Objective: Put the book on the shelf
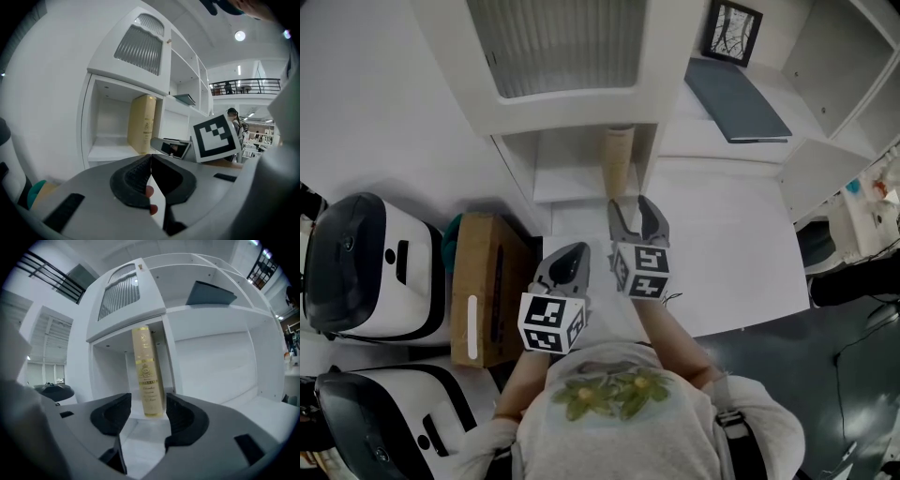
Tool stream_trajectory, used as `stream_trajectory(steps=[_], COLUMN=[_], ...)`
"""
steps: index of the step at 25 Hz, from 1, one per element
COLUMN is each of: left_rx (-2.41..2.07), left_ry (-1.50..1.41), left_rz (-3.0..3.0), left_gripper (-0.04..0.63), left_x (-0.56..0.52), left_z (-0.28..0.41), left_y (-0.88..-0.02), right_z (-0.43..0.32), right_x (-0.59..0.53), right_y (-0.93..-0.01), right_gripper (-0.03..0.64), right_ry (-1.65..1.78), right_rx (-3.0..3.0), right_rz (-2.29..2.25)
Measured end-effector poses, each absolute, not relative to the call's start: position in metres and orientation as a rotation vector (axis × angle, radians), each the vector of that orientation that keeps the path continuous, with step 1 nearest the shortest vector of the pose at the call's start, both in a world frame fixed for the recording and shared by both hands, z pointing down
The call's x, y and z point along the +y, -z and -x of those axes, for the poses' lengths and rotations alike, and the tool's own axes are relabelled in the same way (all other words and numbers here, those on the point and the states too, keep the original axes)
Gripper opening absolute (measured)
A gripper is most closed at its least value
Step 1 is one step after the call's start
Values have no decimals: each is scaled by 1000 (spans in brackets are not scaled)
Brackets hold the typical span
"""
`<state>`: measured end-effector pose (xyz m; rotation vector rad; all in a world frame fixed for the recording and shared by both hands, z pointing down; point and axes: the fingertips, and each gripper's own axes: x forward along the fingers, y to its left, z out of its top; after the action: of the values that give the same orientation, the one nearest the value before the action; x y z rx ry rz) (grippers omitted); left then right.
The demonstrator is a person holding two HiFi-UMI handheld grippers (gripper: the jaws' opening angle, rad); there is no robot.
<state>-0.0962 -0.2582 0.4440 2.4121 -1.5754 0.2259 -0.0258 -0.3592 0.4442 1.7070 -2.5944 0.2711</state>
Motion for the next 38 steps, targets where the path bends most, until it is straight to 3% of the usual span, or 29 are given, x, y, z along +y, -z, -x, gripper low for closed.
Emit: stream_trajectory(steps=[3,6,10,38], left_rx=[-1563,-1556,-1545,-1488], left_ry=[-231,-234,-247,-241], left_rz=[-2421,-2423,-2425,-2429], left_gripper=[28,28,28,28], left_x=[-253,-246,-236,-176], left_z=[92,89,86,86], left_y=[-444,-444,-447,-455], right_z=[23,17,16,22], right_x=[-337,-315,-288,-197], right_y=[-446,-448,-455,-447], right_gripper=[233,94,47,32], right_ry=[-322,-331,-412,-466], right_rx=[-2644,-2678,-2743,-2812], right_rz=[-1654,-1635,-1557,-1494])
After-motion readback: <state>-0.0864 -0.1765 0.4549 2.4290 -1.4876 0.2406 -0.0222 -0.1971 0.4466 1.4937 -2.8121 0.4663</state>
